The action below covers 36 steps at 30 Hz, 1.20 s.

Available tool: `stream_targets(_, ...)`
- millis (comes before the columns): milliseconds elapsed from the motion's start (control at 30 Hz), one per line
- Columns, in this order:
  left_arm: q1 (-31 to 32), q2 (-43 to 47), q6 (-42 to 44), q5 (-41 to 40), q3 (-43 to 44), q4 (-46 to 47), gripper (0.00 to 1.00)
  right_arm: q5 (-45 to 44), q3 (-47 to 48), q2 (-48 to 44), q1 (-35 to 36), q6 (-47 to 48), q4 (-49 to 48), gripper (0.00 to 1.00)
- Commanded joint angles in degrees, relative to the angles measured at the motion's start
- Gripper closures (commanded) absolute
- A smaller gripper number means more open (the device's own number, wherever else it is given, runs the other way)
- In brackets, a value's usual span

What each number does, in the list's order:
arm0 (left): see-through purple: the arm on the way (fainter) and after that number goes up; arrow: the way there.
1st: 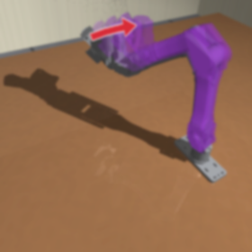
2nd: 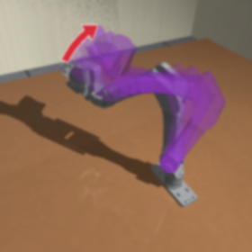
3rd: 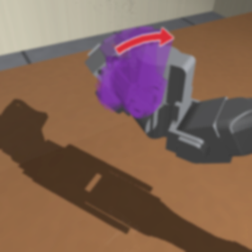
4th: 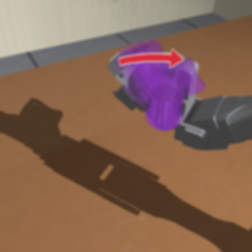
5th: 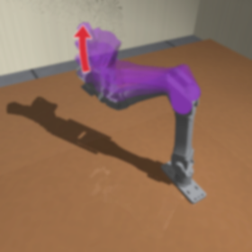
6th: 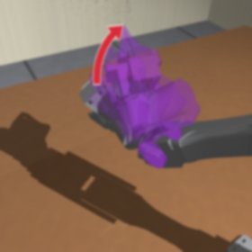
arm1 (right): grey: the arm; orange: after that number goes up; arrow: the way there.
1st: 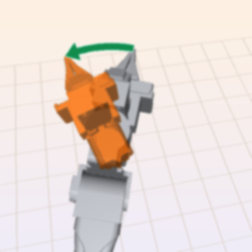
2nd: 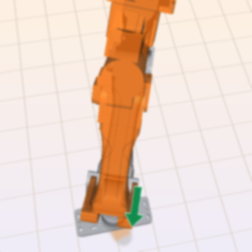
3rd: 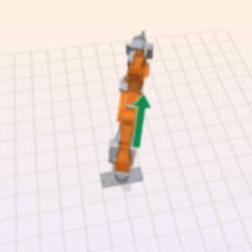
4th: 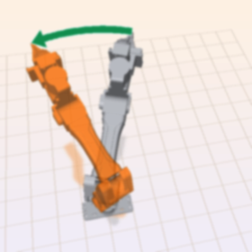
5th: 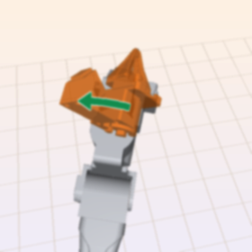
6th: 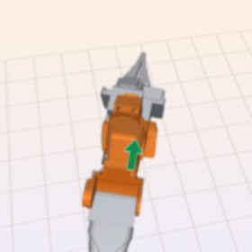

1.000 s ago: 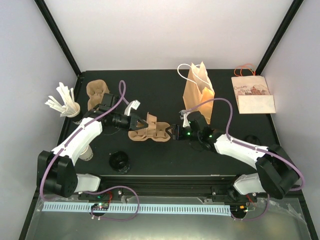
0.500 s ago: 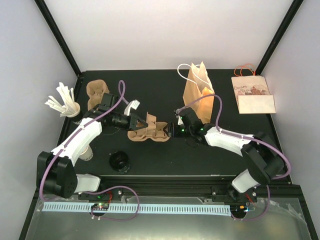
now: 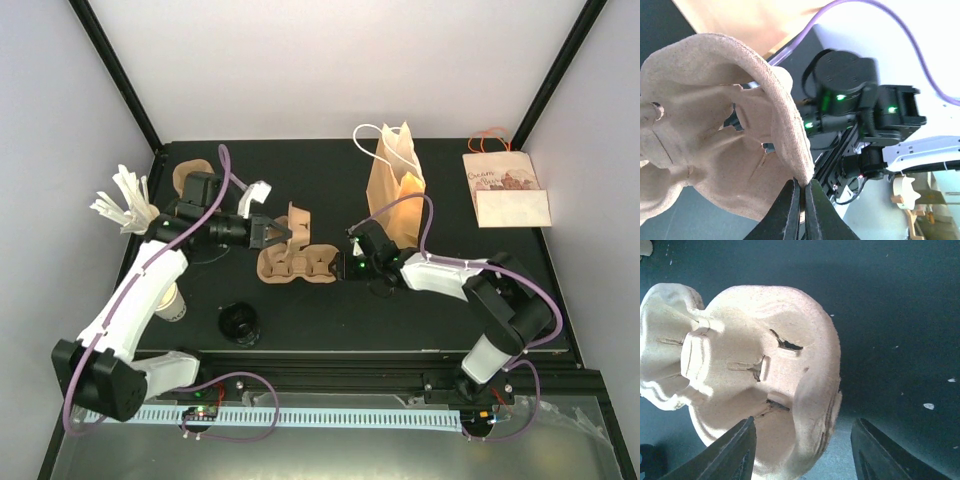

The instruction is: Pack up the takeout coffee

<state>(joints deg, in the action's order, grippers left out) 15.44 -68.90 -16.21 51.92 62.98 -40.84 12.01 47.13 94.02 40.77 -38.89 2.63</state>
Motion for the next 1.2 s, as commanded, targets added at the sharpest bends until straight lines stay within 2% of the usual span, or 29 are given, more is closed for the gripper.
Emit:
stream_targets(0, 0.2, 3.6, -0.3, 0.2, 3.4, -1.9, 0.96, 1.7, 1.6, 1.7, 0.0, -0.1, -2.0, 0.47)
stream_targets(167, 0.1, 5.5, -0.8, -0.2, 5.9, -2.7, 0.96, 4.6, 2.0, 2.5, 0.6, -0.3, -4.8, 0.54)
stream_targets(300, -0.2, 8.1, 0.2, -7.3, 10.4, -5.6, 0.96, 4.1, 5.1, 5.1, 4.4, -1.8, -7.2, 0.53)
stream_targets(500, -0.4, 14.8, 1.3, -23.0, 13.2, -6.4, 0.93, 3.6, 13.5, 14.1, 10.5, -7.6, -17.8, 0.47)
stream_targets(633, -0.5, 15.2, 3.0, -27.3, 13.0, -8.5, 0.92, 5.9, 21.4, 17.7, 12.5, -5.1, -17.5, 0.34)
stream_targets(733, -0.5, 14.1, 3.8, -27.1, 11.8, -9.3, 0.92, 3.4, 17.2, 11.5, 12.3, -3.4, -19.2, 0.26)
stream_targets(833, -0.5, 13.0, 3.9, -26.5, 9.9, -8.5, 0.93, 1.2, 11.7, 4.2, 11.2, -1.6, -17.1, 0.24)
stream_targets(1000, 1.5, 7.9, 3.7, -23.4, 8.1, -8.0, 0.93, -5.6, 4.5, -8.2, 10.1, 0.7, -7.0, 0.25)
stream_targets(1167, 8.2, 1.3, 2.9, -27.1, 6.6, -5.2, 0.93, -12.4, 1.9, -17.1, 6.1, 1.0, 8.0, 0.28)
